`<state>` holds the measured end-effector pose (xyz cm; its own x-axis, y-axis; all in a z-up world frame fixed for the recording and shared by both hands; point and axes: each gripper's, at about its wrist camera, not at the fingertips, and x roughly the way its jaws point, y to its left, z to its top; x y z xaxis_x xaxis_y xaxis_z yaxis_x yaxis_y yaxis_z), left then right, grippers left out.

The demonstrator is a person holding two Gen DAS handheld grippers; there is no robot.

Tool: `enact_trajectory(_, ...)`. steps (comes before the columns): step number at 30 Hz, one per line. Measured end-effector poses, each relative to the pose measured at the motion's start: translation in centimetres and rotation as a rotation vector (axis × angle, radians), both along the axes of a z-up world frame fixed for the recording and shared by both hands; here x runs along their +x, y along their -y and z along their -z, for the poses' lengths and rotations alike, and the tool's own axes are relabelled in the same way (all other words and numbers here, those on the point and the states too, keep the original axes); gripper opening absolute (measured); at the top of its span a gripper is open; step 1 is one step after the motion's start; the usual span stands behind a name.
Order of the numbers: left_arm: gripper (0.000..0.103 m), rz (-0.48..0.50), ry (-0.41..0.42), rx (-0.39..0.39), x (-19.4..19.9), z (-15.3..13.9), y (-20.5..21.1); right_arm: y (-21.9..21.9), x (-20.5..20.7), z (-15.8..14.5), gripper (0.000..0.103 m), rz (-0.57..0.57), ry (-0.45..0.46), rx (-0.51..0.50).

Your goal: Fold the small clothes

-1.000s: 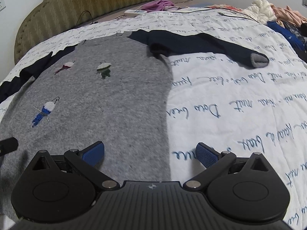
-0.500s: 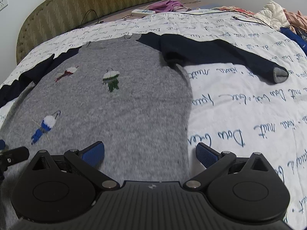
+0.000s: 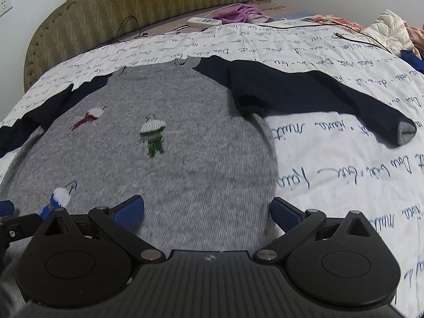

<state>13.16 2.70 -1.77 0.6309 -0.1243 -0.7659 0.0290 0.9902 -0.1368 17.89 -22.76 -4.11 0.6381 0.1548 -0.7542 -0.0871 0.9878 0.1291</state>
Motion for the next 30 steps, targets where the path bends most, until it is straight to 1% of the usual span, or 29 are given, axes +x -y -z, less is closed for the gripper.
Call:
enact_trajectory(3, 0.103, -0.016, -0.002, -0.003, 1.3, -0.1, -0.1, 0.1, 0.8, -0.2, 0.103, -0.005, 0.001, 0.006)
enact_trajectory(5, 0.103, -0.012, -0.001, -0.005, 1.9, -0.1, -0.1, 0.1, 1.2, -0.3, 0.103, -0.012, 0.007, 0.001)
enact_trajectory(9, 0.103, 0.0, 0.014, 0.018, 3.6, -0.2, 0.4, 0.1, 1.9, -0.5, 0.103, -0.02, 0.017, -0.018)
enact_trajectory(12, 0.103, -0.011, 0.005, 0.012, 4.7, 0.1, 0.5, 0.3, 2.3, -0.5, 0.103, -0.019, 0.023, -0.026)
enact_trajectory(15, 0.103, -0.014, 0.001, -0.003, 5.5, 0.5, 0.6, 0.8, 2.3, -0.6, 0.103, -0.028, 0.066, -0.046)
enact_trajectory(17, 0.103, -0.012, -0.005, -0.001, 5.9, 0.6, 0.9, 1.4, 1.9, -0.6, 0.102, -0.052, 0.138, -0.076)
enact_trajectory(19, 0.103, -0.004, -0.003, 0.008, 6.2, 0.6, 1.3, 2.0, 1.3, -0.8, 0.102, -0.083, 0.224, -0.164)
enact_trajectory(22, 0.103, 0.003, -0.005, 0.031, 6.5, 0.9, 1.9, 3.6, 0.7, -0.6, 0.102, -0.114, 0.354, -0.373)
enact_trajectory(23, 0.103, 0.006, -0.011, 0.031, 6.6, 1.0, 2.1, 4.5, 0.7, -0.3, 0.102, -0.106, 0.375, -0.443)
enact_trajectory(24, 0.103, 0.009, -0.017, 0.029, 6.7, 1.2, 2.2, 5.4, 0.9, 0.0, 0.102, -0.094, 0.378, -0.504)
enact_trajectory(25, 0.103, 0.01, -0.022, 0.026, 6.8, 1.4, 2.3, 6.4, 1.2, 0.4, 0.099, -0.089, 0.37, -0.554)
enact_trajectory(26, 0.103, 0.011, -0.026, 0.025, 6.8, 1.6, 2.4, 7.5, 1.5, 0.8, 0.098, -0.087, 0.36, -0.591)
enact_trajectory(27, 0.103, 0.013, -0.032, 0.026, 6.9, 1.7, 2.5, 8.6, 1.7, 1.2, 0.094, -0.085, 0.352, -0.618)
enact_trajectory(29, 0.103, 0.019, -0.04, 0.031, 7.0, 2.0, 2.9, 10.6, 2.4, 1.6, 0.085, -0.082, 0.326, -0.643)
enact_trajectory(30, 0.103, 0.022, -0.042, 0.034, 7.1, 2.2, 3.0, 11.6, 2.9, 1.7, 0.074, -0.079, 0.303, -0.639)
